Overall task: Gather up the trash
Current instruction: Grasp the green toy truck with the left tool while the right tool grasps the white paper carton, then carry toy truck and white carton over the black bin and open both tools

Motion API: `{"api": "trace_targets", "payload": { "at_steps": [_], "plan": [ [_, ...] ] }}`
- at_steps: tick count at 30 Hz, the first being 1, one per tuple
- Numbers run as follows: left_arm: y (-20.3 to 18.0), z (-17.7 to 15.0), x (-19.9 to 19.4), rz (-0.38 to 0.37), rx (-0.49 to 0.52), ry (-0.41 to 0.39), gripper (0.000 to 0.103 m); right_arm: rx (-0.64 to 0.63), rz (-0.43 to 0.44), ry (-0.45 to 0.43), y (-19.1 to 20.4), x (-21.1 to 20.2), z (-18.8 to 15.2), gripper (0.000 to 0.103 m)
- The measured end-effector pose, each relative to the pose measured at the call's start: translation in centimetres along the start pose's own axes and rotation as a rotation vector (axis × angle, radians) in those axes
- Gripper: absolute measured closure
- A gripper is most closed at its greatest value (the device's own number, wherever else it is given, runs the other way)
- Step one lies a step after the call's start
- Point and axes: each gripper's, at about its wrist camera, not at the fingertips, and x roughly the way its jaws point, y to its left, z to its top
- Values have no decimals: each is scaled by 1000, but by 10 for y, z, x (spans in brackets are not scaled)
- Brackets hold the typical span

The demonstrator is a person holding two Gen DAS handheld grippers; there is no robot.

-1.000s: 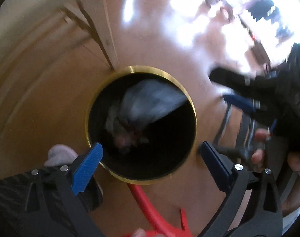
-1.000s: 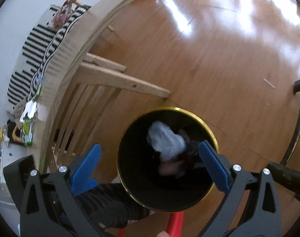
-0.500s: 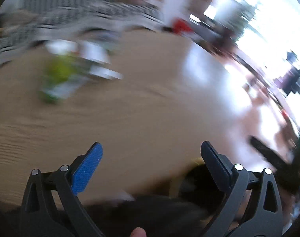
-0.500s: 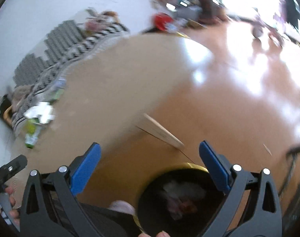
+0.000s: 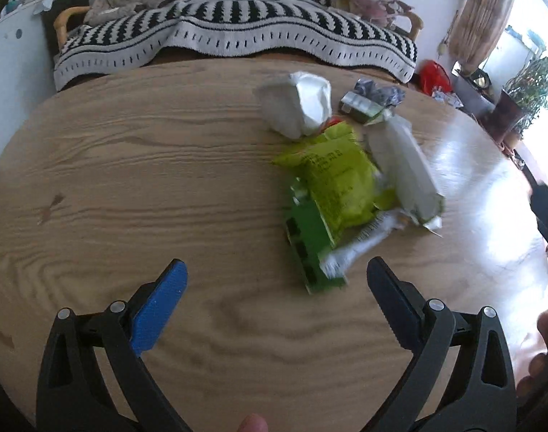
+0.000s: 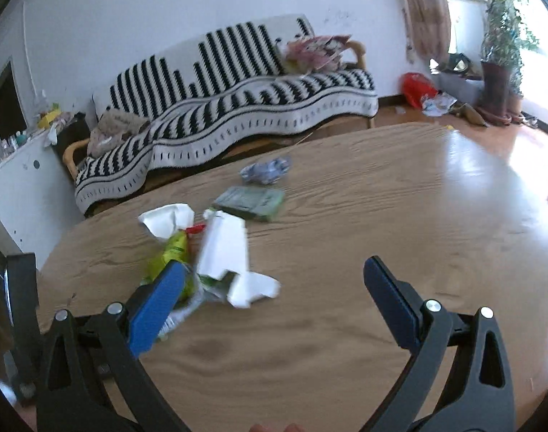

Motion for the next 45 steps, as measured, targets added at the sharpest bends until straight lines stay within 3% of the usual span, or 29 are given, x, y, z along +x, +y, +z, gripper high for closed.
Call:
{"api": "trace_targets", "payload": {
  "at_steps": [4, 8, 11, 15, 19, 21, 23, 25, 27, 28, 33, 38, 45],
  "plan": [
    [29, 4, 18, 2, -49, 9, 6, -39, -27, 43, 25, 49, 8, 7],
    [44, 9, 22, 41, -35, -5, 6, -64, -68, 66, 33, 84, 7, 7],
    [53, 15, 25, 51, -13, -9, 6, -68, -75, 133, 32, 106, -3, 7],
    [49, 18, 32, 68, 70, -20, 6, -75, -64, 161, 25, 117, -5, 7],
    [49, 22, 36, 83, 72, -32, 6, -58, -17, 162, 14, 116, -3, 8],
    [49, 23, 37, 87, 75, -38, 6, -40, 20, 185, 10, 116, -4, 20],
    [49, 23, 37, 81, 81, -37, 6, -50, 44, 205, 10, 116, -7, 49],
    [48, 22, 37, 53, 109, -37, 7, -51, 69, 209, 10, 115, -8, 65],
    [43, 22, 30, 1, 161, -75, 46, -48, 67, 185, 10, 108, -7, 71],
    [42, 22, 28, -12, 158, -80, 84, -46, 65, 175, 10, 105, -7, 73],
    [41, 22, 28, -50, 134, -68, 86, -28, 65, 137, 8, 93, -5, 75],
    [40, 24, 20, -28, 126, -111, 86, 9, 129, 113, 4, 81, -7, 75],
    [47, 25, 20, -20, 104, -116, 86, 8, 118, 98, 4, 76, -8, 75]
  ]
}}
